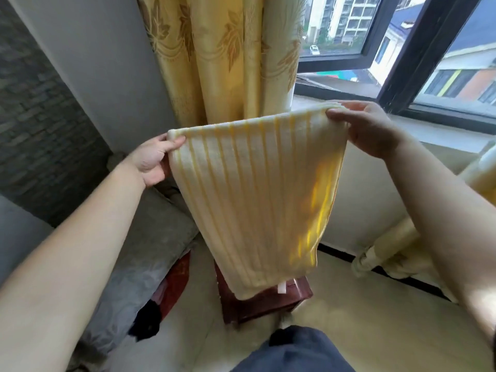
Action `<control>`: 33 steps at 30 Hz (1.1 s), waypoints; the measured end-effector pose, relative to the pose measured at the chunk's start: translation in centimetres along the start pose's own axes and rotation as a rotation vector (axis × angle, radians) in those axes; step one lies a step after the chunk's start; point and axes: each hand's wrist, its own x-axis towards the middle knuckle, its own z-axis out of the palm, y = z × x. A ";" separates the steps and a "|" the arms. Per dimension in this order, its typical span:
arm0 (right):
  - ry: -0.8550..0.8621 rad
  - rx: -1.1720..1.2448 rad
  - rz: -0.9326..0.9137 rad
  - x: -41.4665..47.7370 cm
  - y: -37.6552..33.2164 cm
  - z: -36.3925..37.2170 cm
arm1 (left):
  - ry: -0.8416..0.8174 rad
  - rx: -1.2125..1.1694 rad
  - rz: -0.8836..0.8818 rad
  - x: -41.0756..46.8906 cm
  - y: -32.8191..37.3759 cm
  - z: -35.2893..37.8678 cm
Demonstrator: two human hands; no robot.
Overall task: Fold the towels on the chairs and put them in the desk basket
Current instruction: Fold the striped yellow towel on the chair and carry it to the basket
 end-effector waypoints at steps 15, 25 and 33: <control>0.207 -0.988 -0.235 5.2 11.1 -1.5 | 0.440 0.479 0.181 5.9 -5.1 4.6; 0.367 -1.124 -0.403 1.0 6.6 1.5 | 0.631 0.388 0.364 1.4 -3.7 4.9; 0.384 -1.263 -0.289 3.2 3.0 1.8 | 0.543 0.831 0.131 1.9 -0.7 4.9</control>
